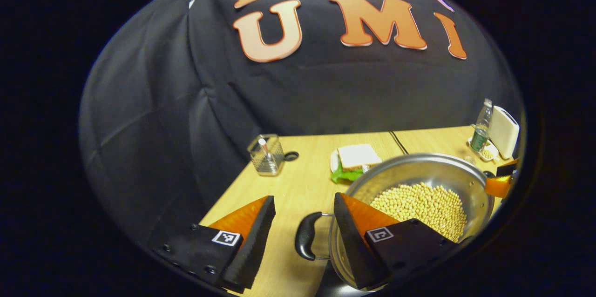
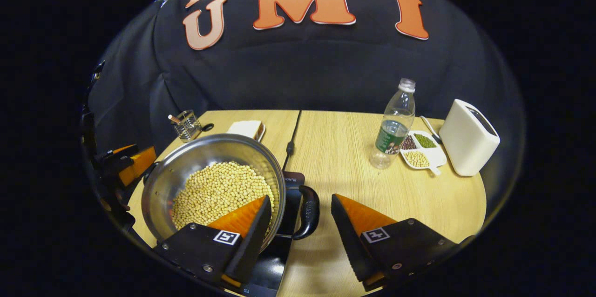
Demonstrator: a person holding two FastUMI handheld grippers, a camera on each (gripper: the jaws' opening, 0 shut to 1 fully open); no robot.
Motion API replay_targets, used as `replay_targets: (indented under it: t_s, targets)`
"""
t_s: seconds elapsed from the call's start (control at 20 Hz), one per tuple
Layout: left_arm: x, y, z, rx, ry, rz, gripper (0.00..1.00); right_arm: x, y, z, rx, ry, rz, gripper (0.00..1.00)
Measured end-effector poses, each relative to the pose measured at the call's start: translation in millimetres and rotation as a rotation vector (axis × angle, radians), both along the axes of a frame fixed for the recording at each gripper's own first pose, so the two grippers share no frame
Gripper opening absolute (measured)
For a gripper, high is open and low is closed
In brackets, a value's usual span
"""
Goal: First push the handle of the pot to place it horizontally, then grasp the pot with both hands and set it on the induction cooktop.
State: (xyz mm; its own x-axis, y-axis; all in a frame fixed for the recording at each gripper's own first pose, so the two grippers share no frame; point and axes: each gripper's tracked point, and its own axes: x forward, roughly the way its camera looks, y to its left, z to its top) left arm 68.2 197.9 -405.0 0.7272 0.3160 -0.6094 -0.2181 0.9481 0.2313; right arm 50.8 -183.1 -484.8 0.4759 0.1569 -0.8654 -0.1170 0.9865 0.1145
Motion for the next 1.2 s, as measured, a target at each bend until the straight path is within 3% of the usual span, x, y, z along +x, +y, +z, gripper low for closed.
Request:
replay_targets:
  t_s: [0.15, 0.4, 0.5, 0.6, 0.9, 0.95, 1.0, 1.05, 1.2]
  targets:
    - [4.4, -19.5, 54.8, -0.009, -0.122, -0.006, 0.83, 12.3, -28.3, 43.9, 0.003, -0.094, -0.013, 0.84]
    - [-2.0, -58.1, 143.7, -0.041, -0.305, -0.032, 0.84, 32.0, -70.5, 141.1, -0.017, -0.353, 0.003, 0.88]
    - [-4.3, -72.5, 177.3, -0.053, -0.379, -0.050, 0.91, 36.5, -77.1, 170.6, -0.001, -0.454, 0.012, 0.88]
    - [-5.5, -88.1, 205.2, -0.068, -0.434, -0.070, 0.91, 33.2, -84.4, 200.1, 0.017, -0.521, 0.023, 0.88]
    - [-24.5, -131.2, 270.3, -0.123, -0.597, -0.115, 0.89, 31.7, -132.1, 277.9, -0.044, -0.725, 0.045, 0.90]
    - [-27.9, -136.3, 273.8, -0.121, -0.610, -0.120, 0.90, 31.4, -142.5, 283.5, -0.073, -0.737, 0.036, 0.85]
    - [-31.8, -139.2, 274.3, -0.117, -0.615, -0.118, 0.91, 29.9, -151.5, 290.8, -0.091, -0.754, 0.030, 0.92]
    - [-35.5, -141.9, 277.4, -0.119, -0.623, -0.118, 0.85, 28.2, -155.1, 299.3, -0.096, -0.774, 0.027, 0.92]
    - [-44.1, -147.9, 302.1, -0.123, -0.675, -0.113, 0.87, 25.0, -162.3, 324.6, -0.082, -0.837, 0.030, 0.93]
